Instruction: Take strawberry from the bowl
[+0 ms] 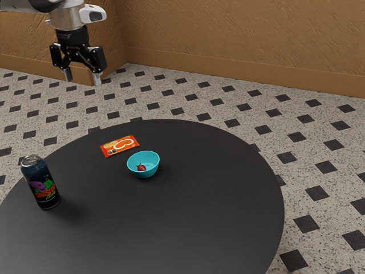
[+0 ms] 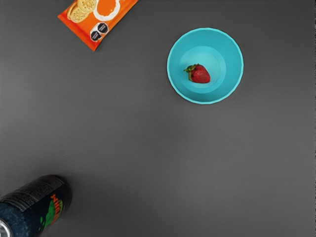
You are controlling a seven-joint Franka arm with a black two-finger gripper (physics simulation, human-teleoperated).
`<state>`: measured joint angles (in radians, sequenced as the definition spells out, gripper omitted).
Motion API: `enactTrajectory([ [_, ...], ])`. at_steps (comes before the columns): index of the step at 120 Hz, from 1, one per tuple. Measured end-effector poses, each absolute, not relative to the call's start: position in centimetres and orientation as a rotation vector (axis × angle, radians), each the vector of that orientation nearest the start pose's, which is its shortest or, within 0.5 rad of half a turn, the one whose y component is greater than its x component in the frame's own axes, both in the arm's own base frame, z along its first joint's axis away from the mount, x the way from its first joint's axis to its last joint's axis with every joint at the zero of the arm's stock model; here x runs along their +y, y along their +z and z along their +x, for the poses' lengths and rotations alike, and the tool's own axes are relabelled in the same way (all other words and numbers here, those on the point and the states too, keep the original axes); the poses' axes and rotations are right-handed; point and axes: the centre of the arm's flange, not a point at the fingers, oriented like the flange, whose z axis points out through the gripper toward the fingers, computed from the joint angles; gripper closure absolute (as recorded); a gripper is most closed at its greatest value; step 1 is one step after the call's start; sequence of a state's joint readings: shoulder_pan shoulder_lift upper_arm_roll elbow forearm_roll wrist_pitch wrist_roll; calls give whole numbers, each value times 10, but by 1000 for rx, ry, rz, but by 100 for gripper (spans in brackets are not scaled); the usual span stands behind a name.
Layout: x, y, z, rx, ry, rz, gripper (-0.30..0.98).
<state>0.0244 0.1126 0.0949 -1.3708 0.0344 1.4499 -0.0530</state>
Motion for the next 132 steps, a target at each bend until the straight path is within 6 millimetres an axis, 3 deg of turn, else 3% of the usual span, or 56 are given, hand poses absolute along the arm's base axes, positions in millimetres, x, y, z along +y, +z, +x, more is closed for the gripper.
enactTrajectory([
  [28, 55, 642, 576, -234, 54, -3089, 2],
  [53, 58, 628, 586, -255, 57, -3095, 2],
  [71, 22, 605, 608, -389, -20, -3110, 2],
  [81, -1, 580, 620, -591, -17, -3098, 2],
  [107, -15, 476, 640, -1088, 80, -2949, 2],
  [119, -22, 446, 651, -1251, 68, -2880, 2],
  [132, -26, 425, 665, -1402, 29, -2816, 2],
])
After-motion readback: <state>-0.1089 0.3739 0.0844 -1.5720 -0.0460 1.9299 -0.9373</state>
